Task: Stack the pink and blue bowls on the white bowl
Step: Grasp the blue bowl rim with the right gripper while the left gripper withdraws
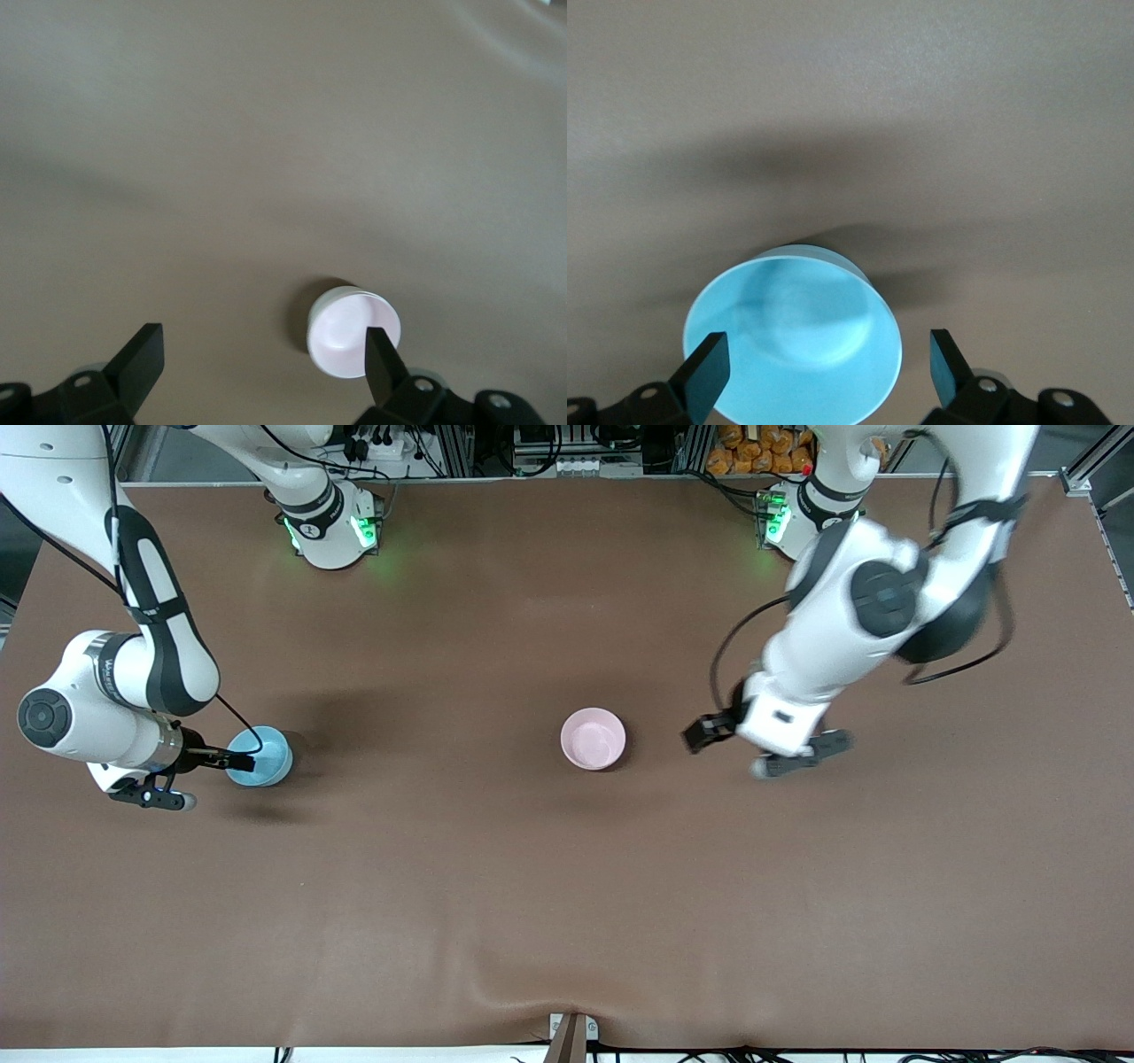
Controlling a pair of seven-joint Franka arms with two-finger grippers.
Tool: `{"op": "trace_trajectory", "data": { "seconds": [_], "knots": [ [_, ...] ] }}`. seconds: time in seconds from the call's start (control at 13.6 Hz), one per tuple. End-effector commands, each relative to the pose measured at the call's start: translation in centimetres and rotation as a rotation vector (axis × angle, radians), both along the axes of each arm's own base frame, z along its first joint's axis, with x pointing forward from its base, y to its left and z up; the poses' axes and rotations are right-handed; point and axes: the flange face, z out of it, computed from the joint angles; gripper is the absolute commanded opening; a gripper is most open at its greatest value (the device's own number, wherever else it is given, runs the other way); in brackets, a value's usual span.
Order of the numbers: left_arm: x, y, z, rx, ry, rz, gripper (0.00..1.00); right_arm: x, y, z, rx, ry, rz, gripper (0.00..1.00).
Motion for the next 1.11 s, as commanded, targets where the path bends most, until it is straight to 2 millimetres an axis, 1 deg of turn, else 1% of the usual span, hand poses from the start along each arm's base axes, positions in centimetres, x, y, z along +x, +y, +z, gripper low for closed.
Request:
{"op": "trace_trajectory", "data": {
  "seconds": [0.0,0.07,0.15,0.22,0.3,0.37,0.44,0.52,0.59,0.66,0.74,0.81,0.89,0.96,1.03],
  "knots": [
    [2.4,5.4,5.6,0.082,-0.027,-0.052,1.0,-2.2,-1.4,-1.5,0.009,-0.033,0.076,1.0],
    [2.7,8.1,7.4,0.098,-0.035,-0.068,1.0,-2.8,-1.8,-2.2,0.007,-0.059,0.107,1.0],
    [3.4,11.6,8.7,0.1,-0.057,-0.061,1.0,-3.3,-2.5,-2.6,0.006,-0.065,0.113,1.0],
    [3.8,14.6,9.5,0.103,-0.075,-0.074,1.0,-3.4,-2.6,-2.7,0.007,-0.063,0.114,1.0],
    [4.1,17.0,9.8,0.105,-0.083,-0.116,1.0,-3.4,-2.6,-2.7,0.008,-0.061,0.116,1.0],
    [4.0,18.8,10.5,0.107,-0.091,-0.156,1.0,-3.5,-2.5,-2.8,0.009,-0.06,0.117,1.0],
    [3.2,19.8,11.9,0.132,-0.094,-0.175,1.0,-3.5,-2.4,-2.8,0.01,-0.058,0.119,0.88],
    [2.1,20.0,13.1,0.145,-0.084,-0.185,1.0,-3.5,-2.5,-2.9,0.01,-0.057,0.117,0.57],
    [1.1,20.2,14.3,0.153,-0.081,-0.193,1.0,-3.5,-2.5,-3.0,0.01,-0.055,0.117,0.34],
    [0.5,20.8,15.2,0.155,-0.08,-0.186,1.0,-3.5,-2.5,-3.0,0.011,-0.056,0.116,0.21],
    [-0.1,20.7,15.8,0.163,-0.077,-0.197,1.0,-3.5,-2.5,-3.0,0.01,-0.055,0.117,0.15],
    [-1.0,20.3,16.8,0.17,-0.09,-0.218,1.0,-3.5,-2.5,-3.0,0.01,-0.057,0.117,0.12],
    [-1.9,19.5,17.4,0.183,-0.085,-0.255,1.0,-3.5,-2.5,-3.0,0.01,-0.055,0.117,0.12],
    [-2.7,18.4,17.3,0.188,-0.045,-0.286,1.0,-3.5,-2.5,-3.0,0.01,-0.055,0.117,0.12],
    [-3.5,19.0,17.9,0.192,-0.03,-0.275,1.0,-3.5,-2.4,-3.0,0.01,-0.055,0.117,0.07]
  ]
}}
